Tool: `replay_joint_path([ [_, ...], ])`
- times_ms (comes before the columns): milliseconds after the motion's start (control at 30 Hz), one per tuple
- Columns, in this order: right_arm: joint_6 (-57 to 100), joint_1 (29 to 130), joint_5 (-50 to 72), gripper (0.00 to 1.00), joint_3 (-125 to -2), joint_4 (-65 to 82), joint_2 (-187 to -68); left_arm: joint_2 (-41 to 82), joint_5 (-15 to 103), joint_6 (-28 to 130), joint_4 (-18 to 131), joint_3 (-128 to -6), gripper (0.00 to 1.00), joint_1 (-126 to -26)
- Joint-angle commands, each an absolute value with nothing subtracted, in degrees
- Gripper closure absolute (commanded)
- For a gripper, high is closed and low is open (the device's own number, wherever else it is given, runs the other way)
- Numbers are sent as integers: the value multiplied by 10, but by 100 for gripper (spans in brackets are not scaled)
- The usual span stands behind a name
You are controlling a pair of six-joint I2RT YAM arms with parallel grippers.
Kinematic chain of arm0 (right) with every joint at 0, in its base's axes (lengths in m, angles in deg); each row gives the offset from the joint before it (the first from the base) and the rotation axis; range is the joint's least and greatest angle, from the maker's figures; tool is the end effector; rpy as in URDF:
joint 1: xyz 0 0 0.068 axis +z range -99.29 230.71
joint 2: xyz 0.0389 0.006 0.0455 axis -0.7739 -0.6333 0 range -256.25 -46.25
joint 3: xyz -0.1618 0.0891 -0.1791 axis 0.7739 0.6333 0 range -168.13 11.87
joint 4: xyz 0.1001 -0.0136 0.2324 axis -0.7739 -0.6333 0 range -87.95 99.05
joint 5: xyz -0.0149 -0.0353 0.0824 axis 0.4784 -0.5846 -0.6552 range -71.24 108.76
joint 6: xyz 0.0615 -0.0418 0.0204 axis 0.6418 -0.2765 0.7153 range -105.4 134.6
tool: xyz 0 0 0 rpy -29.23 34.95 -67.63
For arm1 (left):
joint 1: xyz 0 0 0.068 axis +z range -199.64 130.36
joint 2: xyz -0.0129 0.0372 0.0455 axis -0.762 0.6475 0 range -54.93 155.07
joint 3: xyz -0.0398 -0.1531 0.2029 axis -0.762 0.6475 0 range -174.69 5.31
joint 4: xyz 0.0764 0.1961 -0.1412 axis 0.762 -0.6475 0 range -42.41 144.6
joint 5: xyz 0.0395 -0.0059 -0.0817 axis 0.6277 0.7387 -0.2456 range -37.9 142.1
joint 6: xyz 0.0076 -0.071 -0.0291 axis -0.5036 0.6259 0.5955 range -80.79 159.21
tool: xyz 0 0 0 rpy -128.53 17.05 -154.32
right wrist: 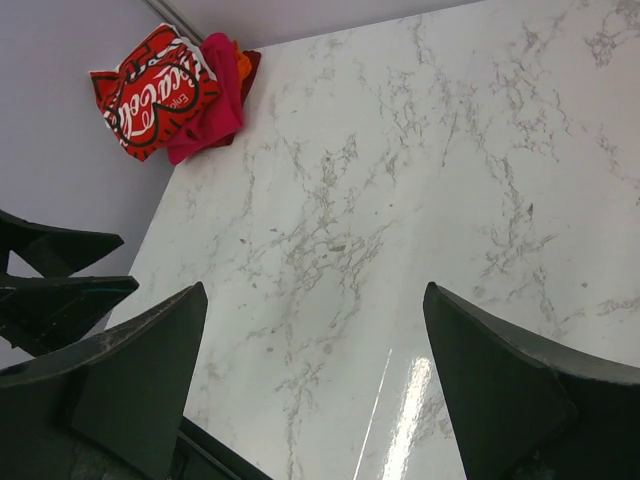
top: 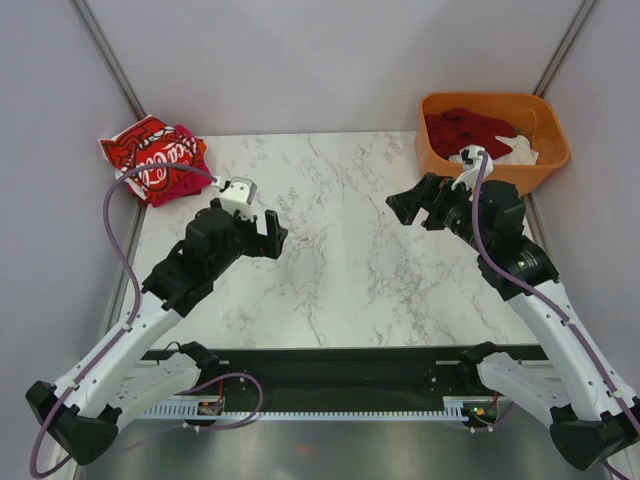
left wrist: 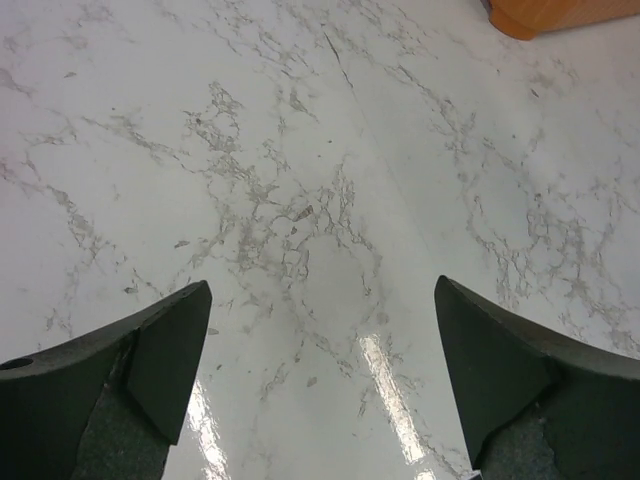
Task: Fold and stack the t-shirts
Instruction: Grab the tshirt from the pile
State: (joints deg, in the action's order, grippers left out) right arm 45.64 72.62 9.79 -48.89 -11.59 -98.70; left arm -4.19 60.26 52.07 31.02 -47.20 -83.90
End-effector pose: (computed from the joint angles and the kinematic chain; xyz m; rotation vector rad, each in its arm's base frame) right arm 0.2092 0.0953 0.3739 0.0308 1.8555 0.7948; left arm 0.1925 -0.1199 0.3211 0.2716 1.9502 -0.4035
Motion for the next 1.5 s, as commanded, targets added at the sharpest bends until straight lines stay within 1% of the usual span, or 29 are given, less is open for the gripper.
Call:
replay_joint_path([
  [0, 429, 729, 113, 2, -499, -100, -989, -69, 662, 487, 328, -461, 0, -841],
  [200, 383, 729, 103, 2, -530, -85, -1005, -69, 680, 487, 325, -460, 0, -841],
  [300, 355, 729, 91, 2, -547, -63, -1020, -63, 641, 492, 303, -479, 0, -841],
  [367, 346, 729, 117, 2, -561, -58, -1032, -53, 631, 508, 267, -505, 0, -841],
  [400, 332, 728, 167, 2, -569, -62, -1053, -52, 630, 517, 260, -506, 0, -841],
  [467, 321, 726, 229, 2, -624, -82, -1088, -54, 643, 517, 261, -495, 0, -841],
  [500, 312, 722, 265, 2, -648, -103, -1134, -52, 653, 511, 262, -490, 0, -841],
  [533, 305, 706, 275, 2, -705, -118, -1161, -44, 662, 504, 260, -488, 0, -841],
  [567, 306, 694, 284, 2, -738, -148, -1189, -40, 682, 498, 260, -487, 0, -841],
  [600, 306, 680, 283, 2, -768, -159, -1242, -40, 693, 502, 260, -486, 0, -841],
  [633, 309, 646, 274, 2, -819, -166, -1267, -39, 696, 504, 260, -487, 0, -841],
  [700, 309, 614, 276, 2, -857, -171, -1333, -41, 686, 503, 261, -485, 0, -841],
  [833, 311, 531, 295, 2, -973, -184, -1452, -43, 693, 505, 262, -480, 0, -841],
  [867, 294, 525, 332, 2, -992, -186, -1476, -42, 692, 505, 262, -480, 1, -841],
  [900, 288, 519, 347, 2, -1013, -190, -1528, -40, 691, 506, 262, -480, 1, -841],
  [967, 274, 509, 341, 2, -1078, -198, -1585, -34, 689, 505, 261, -480, 1, -841],
  [1000, 266, 509, 336, 2, -1104, -205, -1643, -30, 689, 505, 262, -481, 1, -841],
  [1033, 264, 491, 336, 2, -1155, -211, -1671, -28, 690, 505, 261, -481, 2, -841],
  [1133, 253, 482, 334, 2, -1222, -204, -1760, -25, 690, 504, 262, -480, 2, -841],
  [1200, 247, 475, 342, 2, -1261, -190, -1812, -22, 692, 503, 262, -479, 2, -841],
  [1267, 249, 469, 347, 2, -1269, -161, -1836, -16, 696, 502, 260, -479, 2, -841],
  [1367, 255, 459, 344, 2, -1261, -108, -1869, -7, 698, 500, 261, -480, 2, -841],
  [1467, 252, 457, 336, 3, -1223, -32, -1871, -1, 699, 498, 260, -479, 2, -841],
])
